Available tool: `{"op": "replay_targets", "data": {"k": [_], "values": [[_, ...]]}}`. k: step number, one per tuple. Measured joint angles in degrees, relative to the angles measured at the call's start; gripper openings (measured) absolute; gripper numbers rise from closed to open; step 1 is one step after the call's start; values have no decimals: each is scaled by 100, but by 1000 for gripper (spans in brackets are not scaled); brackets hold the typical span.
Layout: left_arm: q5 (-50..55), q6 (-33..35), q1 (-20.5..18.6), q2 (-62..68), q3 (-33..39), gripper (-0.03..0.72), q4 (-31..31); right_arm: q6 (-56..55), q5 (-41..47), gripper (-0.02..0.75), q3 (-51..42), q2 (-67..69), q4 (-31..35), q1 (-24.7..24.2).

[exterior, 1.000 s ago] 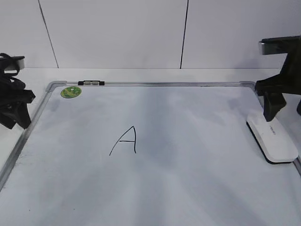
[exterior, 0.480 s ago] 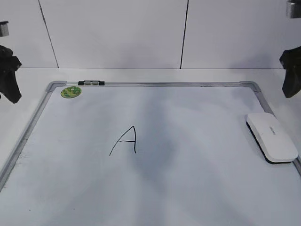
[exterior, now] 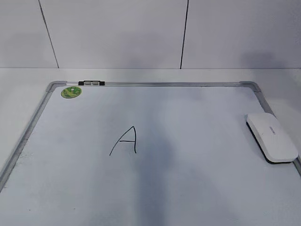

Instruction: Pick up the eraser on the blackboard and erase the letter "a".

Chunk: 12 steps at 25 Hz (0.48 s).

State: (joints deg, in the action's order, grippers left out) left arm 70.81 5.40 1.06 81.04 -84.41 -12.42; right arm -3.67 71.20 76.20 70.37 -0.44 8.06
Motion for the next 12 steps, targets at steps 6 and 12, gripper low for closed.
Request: {"op": "replay_targets", "data": {"k": [6,12], "values": [[29,-22,0,-1279,803,378,0,13,22,592,-741,-946,183,0],[48,-22,0,-2584,2160,347,2,13,46,592,-1620,-1980,257,0]]}}
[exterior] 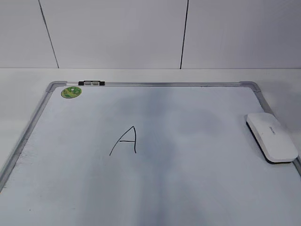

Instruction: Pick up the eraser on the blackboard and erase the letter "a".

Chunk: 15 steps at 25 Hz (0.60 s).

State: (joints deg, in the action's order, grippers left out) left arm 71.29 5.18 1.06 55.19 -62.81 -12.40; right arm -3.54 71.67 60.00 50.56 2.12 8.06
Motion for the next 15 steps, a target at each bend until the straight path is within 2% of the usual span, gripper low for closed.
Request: {"op": "replay_targets", "data": {"k": [8,15], "values": [[22,-23,0,-1611,1357,343,0,13,48,592,-475,-1487,-23,0],[-319,-23,0,-2431,2364,343,0,13,70,583,-1023,-2564,-332,0]]}}
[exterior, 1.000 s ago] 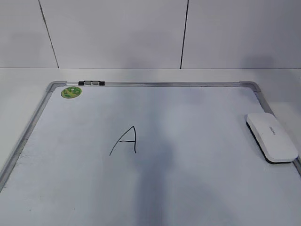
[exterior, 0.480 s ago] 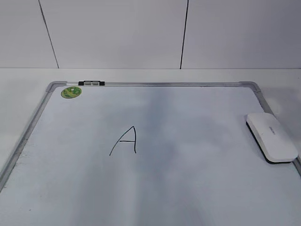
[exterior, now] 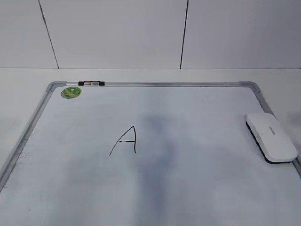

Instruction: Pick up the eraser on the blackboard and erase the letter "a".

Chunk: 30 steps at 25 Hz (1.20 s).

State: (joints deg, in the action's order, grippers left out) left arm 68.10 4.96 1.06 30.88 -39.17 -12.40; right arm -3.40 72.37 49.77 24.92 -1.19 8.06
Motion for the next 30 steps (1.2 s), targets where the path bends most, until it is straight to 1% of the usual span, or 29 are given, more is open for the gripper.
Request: {"op": "replay_targets", "data": {"k": [6,11,17,30], "values": [[-235,0,0,-166,799,343,175,0,13,582,-1056,-735,-183,0],[-430,0,0,-202,902,343,316,0,-168,582,-1833,-1000,-351,0],[-578,0,0,-212,902,343,617,0,-579,582,-2056,-1003,-431,0],[-626,0,0,-212,937,343,619,12,-699,582,-2107,-1003,-431,0]]}}
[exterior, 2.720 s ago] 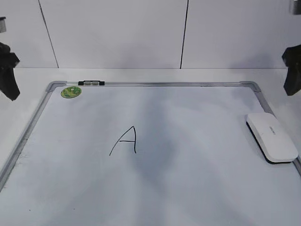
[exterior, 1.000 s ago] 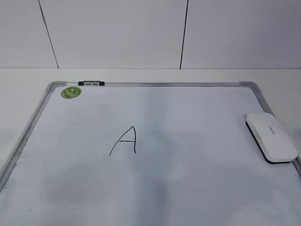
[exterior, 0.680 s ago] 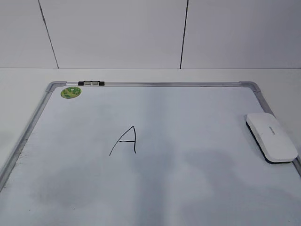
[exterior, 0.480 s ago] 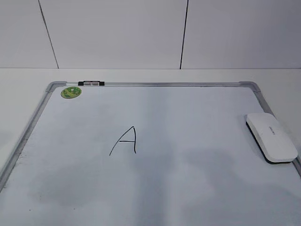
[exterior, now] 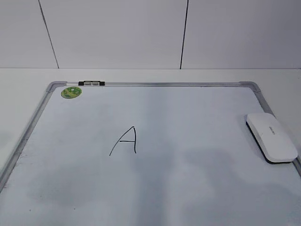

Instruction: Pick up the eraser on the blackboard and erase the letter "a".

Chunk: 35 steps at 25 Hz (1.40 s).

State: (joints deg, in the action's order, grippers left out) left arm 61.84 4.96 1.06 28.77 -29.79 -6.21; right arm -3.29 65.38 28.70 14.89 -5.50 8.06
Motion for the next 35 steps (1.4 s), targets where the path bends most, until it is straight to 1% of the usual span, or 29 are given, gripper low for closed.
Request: {"op": "replay_targets", "data": {"k": [5,20,24,30,35], "values": [[0,0,0,0,0,343,-121,0,0,582,0,0,0,0],[-2,0,0,-115,0,342,-135,0,-4,582,0,-10,0,0],[-2,0,0,-715,0,342,-135,0,-4,582,0,-139,-4,-111],[9,0,0,-1940,0,332,-135,0,-4,582,0,-636,-17,-648],[58,0,0,-2662,0,321,-135,0,-4,582,0,-1259,-26,-717]]}}
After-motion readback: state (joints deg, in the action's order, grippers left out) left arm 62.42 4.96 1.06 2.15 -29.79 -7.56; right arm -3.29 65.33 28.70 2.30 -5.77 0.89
